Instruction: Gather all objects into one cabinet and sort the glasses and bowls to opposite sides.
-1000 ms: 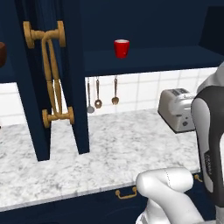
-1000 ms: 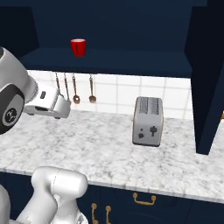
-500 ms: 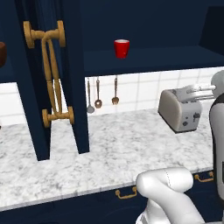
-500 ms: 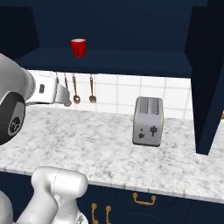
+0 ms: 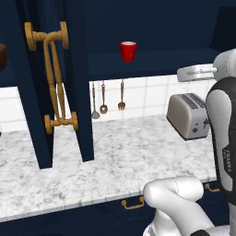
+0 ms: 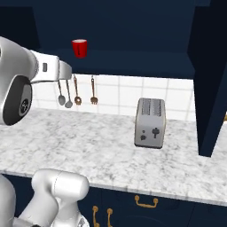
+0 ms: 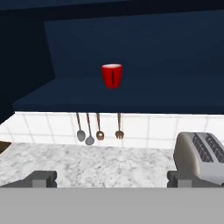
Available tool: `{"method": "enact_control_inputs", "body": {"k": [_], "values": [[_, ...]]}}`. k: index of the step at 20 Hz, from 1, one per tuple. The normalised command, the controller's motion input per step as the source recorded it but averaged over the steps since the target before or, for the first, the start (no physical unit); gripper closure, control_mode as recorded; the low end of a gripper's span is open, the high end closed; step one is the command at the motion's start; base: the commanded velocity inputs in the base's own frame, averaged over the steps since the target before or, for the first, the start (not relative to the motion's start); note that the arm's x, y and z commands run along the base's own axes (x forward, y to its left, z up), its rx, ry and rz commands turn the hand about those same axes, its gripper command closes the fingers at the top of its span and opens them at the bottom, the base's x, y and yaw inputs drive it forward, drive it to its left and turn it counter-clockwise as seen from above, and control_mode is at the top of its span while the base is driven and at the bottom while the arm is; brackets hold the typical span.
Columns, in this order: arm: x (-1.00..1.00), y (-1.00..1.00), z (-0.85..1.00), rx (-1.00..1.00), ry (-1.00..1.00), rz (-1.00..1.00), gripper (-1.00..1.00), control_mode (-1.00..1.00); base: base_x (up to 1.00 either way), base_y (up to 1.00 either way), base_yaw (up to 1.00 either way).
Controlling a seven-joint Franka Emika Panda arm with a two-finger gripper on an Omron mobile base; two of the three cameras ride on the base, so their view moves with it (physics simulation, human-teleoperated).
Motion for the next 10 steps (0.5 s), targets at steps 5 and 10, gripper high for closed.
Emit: {"method": "enact_control_inputs", "body": {"k": [5,10], "values": [[0.67,0.18,0.03,0.0,-0.02,0.01,-1.0,-1.0,0.0,0.0,0.0],[0.49,0.15,-0.17,0.0,-0.01,0.02,-1.0,-1.0,0.0,0.0,0.0]]}}
